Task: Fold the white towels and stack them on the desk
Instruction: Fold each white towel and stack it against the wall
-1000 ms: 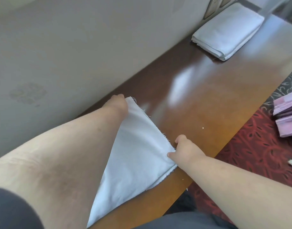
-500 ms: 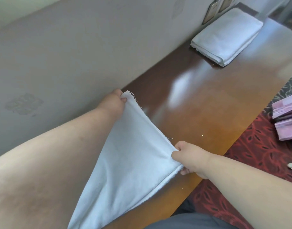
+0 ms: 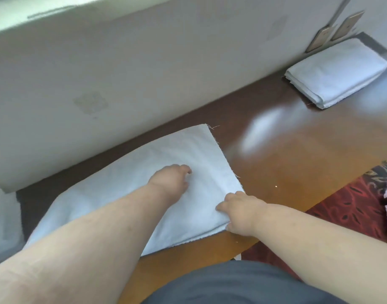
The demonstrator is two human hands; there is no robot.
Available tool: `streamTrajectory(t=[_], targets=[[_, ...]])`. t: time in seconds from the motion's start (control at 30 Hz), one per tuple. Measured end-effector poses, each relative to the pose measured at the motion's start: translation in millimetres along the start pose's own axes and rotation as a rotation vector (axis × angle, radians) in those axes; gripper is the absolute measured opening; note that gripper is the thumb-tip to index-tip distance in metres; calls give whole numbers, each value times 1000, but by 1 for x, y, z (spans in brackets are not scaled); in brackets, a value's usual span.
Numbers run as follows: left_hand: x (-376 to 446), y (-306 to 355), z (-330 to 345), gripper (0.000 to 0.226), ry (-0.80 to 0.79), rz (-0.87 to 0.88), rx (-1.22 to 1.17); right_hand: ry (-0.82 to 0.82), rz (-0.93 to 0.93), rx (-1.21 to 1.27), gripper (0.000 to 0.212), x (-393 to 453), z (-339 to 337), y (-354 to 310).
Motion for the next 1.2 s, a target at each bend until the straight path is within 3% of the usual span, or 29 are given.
streamTrajectory(t=[0.13, 0.27, 0.4, 0.53, 0.63, 0.97, 1.2], targets=[[-59, -11, 16, 50, 77, -4, 27, -87, 58, -308, 39, 5, -7, -23], [-124, -46, 24, 46, 165, -219, 60, 4, -97, -369, 30, 12, -12, -72], [-201, -86, 53, 50, 97, -473, -43, -45, -281, -314, 44, 16, 12, -117], [-269, -110, 79, 50, 45, -684, -98, -197, -241, -455, 80, 22, 44, -121], [-296, -120, 89, 51, 4, -757, -91, -202, -222, -512, 84, 24, 46, -112], [-285, -142, 78, 57, 86, -726, -107, -150, -10, -519, 63, 34, -1, -58], [-266, -125, 48, 28, 429, -452, 34, -78, 221, -561, 60, 23, -32, -8]])
Point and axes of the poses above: each hand's wrist, its own x-axis towards the middle knuckle, its own z-axis out of the palm, y = z × x, the point moved 8 cm from there along x, towards the middle knuckle, and after that the axes turned 15 degrees about x, right-handed, at the moved point
